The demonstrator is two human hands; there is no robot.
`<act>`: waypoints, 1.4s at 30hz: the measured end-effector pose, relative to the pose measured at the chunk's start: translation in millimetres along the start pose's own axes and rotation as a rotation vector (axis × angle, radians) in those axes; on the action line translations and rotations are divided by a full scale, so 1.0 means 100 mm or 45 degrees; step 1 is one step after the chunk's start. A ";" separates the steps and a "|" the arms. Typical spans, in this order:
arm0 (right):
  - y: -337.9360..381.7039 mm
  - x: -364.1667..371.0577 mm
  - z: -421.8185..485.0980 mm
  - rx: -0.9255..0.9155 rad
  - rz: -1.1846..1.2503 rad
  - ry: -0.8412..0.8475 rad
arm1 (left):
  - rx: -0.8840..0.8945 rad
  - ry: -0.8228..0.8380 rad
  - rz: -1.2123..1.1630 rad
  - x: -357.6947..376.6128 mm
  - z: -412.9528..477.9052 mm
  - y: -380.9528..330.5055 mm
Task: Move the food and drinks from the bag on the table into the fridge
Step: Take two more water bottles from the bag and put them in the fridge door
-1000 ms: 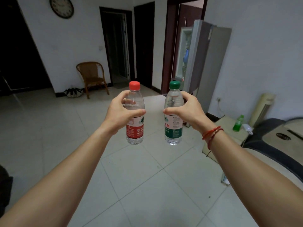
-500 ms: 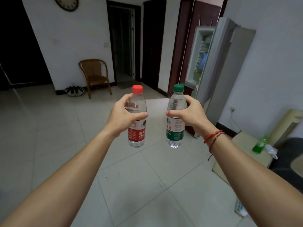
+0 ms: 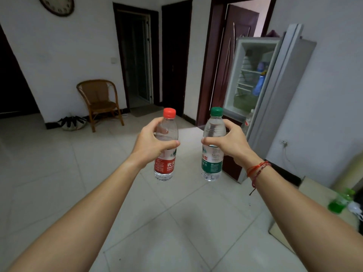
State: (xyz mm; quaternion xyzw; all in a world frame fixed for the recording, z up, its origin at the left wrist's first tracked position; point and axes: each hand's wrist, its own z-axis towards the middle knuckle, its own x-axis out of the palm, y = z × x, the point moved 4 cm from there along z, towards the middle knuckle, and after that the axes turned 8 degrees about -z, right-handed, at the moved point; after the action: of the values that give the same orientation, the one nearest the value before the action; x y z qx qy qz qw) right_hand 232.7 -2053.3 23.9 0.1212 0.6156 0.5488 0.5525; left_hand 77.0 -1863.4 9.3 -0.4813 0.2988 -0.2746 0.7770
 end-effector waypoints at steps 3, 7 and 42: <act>-0.06 0.14 0.52 -0.001 0.009 -0.019 | -0.005 0.009 -0.002 0.01 0.49 0.22; -0.24 0.37 1.26 0.000 0.012 -0.017 | -0.026 0.017 -0.006 0.08 1.18 0.59; -1.22 1.55 7.79 0.119 -0.030 -0.141 | -0.106 0.262 -0.073 0.86 7.83 2.96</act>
State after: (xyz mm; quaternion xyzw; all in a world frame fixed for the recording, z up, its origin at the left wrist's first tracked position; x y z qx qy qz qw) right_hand 865.8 -1558.9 6.0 0.1699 0.6105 0.5053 0.5857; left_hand 746.2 -1353.1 3.3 -0.4906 0.3743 -0.3320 0.7134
